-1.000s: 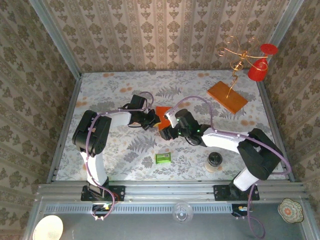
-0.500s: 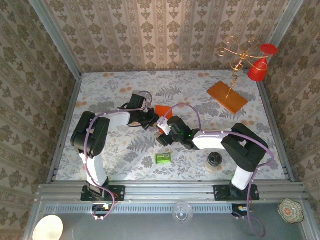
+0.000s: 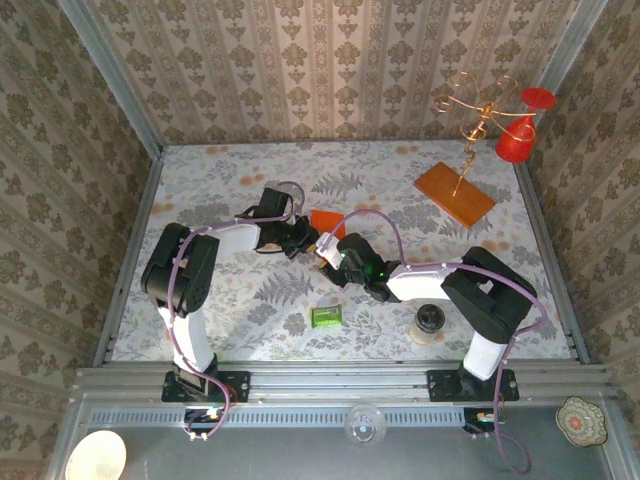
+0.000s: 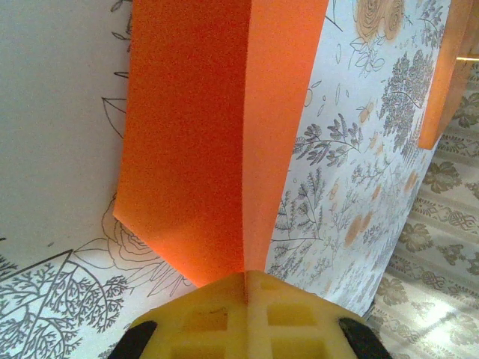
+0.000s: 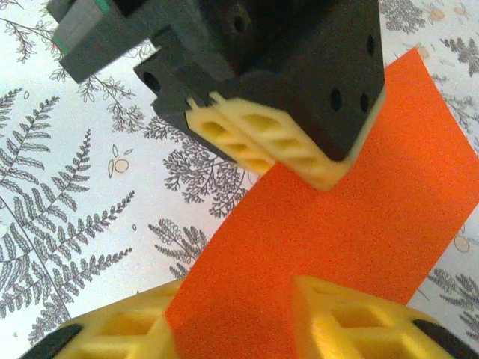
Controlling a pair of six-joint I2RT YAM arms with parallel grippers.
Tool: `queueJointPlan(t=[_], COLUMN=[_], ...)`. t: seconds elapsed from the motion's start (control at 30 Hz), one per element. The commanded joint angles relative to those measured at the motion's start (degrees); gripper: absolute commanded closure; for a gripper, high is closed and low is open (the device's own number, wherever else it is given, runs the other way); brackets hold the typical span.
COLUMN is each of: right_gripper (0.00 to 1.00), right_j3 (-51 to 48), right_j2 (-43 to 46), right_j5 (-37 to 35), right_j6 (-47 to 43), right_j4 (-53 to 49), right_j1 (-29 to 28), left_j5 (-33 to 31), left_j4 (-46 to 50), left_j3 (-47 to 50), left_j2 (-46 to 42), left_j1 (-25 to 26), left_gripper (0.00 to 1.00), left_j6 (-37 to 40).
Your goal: Fold a paper plane with a square sheet of paper (pick it up from the middle)
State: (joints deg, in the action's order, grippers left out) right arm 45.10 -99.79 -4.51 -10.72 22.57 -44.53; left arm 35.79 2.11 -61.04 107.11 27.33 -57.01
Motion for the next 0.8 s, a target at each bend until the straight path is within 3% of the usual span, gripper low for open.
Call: queueJointPlan(t=[0.0, 0.2, 0.33, 0.57, 0.77], right_gripper=[0.67, 0.83, 0.92, 0.98, 0.99], right_j3=[-0.5, -0.5, -0.8, -0.3, 1.5], right_j2=[2.1, 2.4, 3.0, 4.4, 2.5], right_j5=[-0.3, 1.1, 3.8, 12.1, 18.8], right_j6=[-0.5, -0.3, 1.1, 5.9, 10.9], right_j4=[1.1, 1.1, 0.7, -4.0, -8.6], right_j1=[0.0, 0.2, 1.0, 3.4, 4.6], left_j5=[0.7, 0.6, -1.1, -9.3, -12.1], left_j4=[0.2, 0.2, 1.1, 3.0, 6.2], left_j3=[0.5, 1.0, 1.8, 4.6, 1.6], left_j2=[-1.5, -2.1, -3.3, -9.3, -11.6], left_j1=[-0.3, -0.3, -0.8, -3.6, -3.3], left_gripper=[0.95, 0.91, 0.80, 0.58, 0.55], left_j6=[-0.4, -0.5, 0.0, 3.1, 7.4])
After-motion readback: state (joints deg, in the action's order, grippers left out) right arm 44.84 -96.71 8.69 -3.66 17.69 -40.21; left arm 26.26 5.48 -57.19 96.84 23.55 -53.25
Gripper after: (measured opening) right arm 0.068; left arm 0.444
